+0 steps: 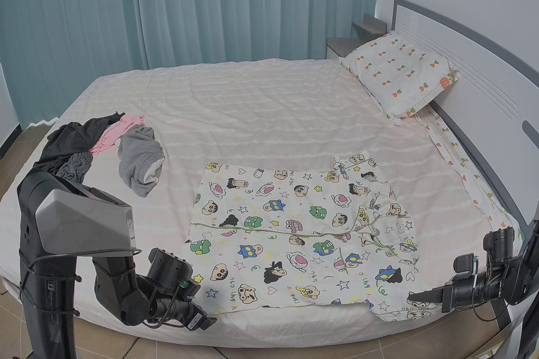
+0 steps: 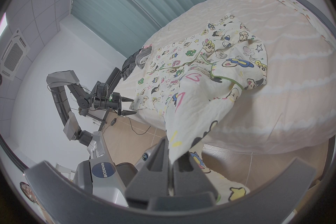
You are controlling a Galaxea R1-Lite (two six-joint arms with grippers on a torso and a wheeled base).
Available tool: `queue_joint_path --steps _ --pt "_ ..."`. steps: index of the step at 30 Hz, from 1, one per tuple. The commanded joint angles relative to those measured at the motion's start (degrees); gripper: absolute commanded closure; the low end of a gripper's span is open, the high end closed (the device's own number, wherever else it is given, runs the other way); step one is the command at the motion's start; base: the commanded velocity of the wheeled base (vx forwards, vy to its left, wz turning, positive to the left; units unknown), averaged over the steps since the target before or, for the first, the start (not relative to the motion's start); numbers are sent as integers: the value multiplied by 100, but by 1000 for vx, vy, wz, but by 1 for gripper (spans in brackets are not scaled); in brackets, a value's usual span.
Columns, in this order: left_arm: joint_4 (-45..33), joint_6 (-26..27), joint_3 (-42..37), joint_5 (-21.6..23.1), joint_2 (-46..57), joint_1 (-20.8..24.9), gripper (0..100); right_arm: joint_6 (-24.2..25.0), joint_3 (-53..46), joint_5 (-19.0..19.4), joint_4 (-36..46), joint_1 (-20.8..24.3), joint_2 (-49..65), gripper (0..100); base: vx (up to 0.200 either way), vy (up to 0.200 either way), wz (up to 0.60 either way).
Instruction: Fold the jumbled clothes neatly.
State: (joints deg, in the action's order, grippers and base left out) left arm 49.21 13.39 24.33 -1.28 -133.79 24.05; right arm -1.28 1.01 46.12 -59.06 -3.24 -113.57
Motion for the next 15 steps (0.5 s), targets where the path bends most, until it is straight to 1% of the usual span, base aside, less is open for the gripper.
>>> queue_joint_path --steps 1,8,9,15 --pt "1 6 89 -180 20 12 0 -4 -101 3 0 8 -8 100 0 0 0" --pt "-26 6 168 -382 -77 12 0 -4 -101 3 -17 8 -8 100 0 0 0" --pt "-43 6 177 -417 -94 12 100 -4 -101 3 -26 8 -8 100 0 0 0" --pt "-316 -3 256 -522 -112 12 100 -4 -101 3 -17 8 -16 100 0 0 0"
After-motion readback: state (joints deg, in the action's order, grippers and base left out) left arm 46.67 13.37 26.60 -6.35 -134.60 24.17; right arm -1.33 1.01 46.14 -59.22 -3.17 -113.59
